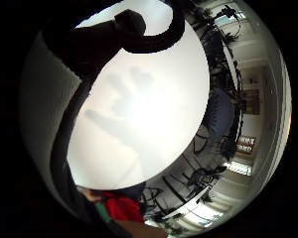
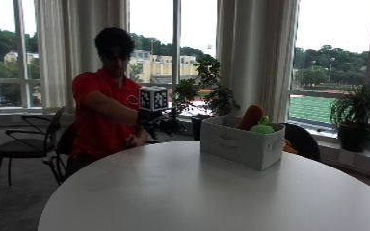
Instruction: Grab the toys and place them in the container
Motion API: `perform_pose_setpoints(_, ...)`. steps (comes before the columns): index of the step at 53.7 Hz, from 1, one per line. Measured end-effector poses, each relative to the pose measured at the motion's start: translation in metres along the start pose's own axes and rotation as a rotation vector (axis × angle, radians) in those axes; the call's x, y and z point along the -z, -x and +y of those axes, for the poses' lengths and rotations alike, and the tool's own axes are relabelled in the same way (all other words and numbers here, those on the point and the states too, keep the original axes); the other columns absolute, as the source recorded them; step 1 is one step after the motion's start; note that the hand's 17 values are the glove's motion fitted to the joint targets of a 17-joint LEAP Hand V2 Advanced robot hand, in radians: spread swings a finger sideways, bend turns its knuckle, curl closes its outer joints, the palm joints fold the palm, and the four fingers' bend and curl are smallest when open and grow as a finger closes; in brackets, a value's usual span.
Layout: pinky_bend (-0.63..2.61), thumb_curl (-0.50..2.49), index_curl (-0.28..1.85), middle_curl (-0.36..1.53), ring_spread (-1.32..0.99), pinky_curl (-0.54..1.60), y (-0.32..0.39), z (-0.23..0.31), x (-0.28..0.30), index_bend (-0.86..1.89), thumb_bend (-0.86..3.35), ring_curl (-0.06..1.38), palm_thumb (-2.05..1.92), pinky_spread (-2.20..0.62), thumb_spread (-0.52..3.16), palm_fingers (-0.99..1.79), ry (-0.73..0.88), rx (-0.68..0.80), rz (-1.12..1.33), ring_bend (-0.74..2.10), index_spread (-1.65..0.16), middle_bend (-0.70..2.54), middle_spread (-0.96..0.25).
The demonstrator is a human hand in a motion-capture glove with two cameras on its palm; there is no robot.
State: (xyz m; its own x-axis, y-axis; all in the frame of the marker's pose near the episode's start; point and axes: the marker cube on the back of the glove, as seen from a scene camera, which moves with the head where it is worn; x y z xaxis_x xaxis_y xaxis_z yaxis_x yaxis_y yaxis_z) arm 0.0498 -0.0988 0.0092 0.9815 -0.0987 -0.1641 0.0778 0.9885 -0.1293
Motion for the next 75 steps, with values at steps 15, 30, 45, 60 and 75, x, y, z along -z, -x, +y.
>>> perform_pose_setpoints(15,1.02,0.34,0.48,0.27,-0.15,0.28,-0.024,0.01,0.005,0.25,-0.02,0.31,0.04,0.07,1.22,0.0,-0.015,-0.017,-0.003,0.29,-0.46,0.16,-0.17)
perform_pose_setpoints(30,1.0,0.33,0.49,0.27,-0.16,0.29,-0.012,0.015,0.002,0.27,-0.01,0.32,0.05,0.07,1.23,0.01,0.001,-0.012,0.0,0.3,-0.46,0.17,-0.18)
perform_pose_setpoints(45,0.99,0.34,0.49,0.27,-0.17,0.3,-0.022,0.019,0.002,0.28,-0.01,0.33,0.07,0.07,1.25,0.01,0.0,-0.033,0.043,0.29,-0.47,0.16,-0.18)
perform_pose_setpoints(60,0.98,0.34,0.49,0.27,-0.17,0.3,-0.017,0.022,0.004,0.3,-0.01,0.33,0.08,0.07,1.26,0.01,0.006,-0.031,0.004,0.29,-0.47,0.16,-0.18)
perform_pose_setpoints(75,0.98,0.34,0.49,0.27,-0.17,0.31,-0.014,0.02,0.003,0.3,-0.01,0.34,0.08,0.07,1.26,0.01,0.003,-0.015,0.003,0.29,-0.47,0.17,-0.18)
